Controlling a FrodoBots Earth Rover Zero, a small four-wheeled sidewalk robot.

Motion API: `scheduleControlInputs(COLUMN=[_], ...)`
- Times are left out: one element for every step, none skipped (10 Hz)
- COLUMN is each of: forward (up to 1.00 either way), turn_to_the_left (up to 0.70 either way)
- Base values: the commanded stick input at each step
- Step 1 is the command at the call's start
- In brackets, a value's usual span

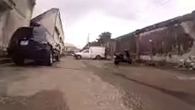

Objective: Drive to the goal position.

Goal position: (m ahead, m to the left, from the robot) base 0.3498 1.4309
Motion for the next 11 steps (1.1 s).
scheduleControlInputs(forward=[0.85,0.85,0.85,0.85,0.85,0.85,0.85,0.85,0.85,0.85,0.85], turn_to_the_left=[0.0,0.0,0.0,-0.21,-0.34,-0.34,-0.34,-0.28,-0.18,-0.14,-0.07])
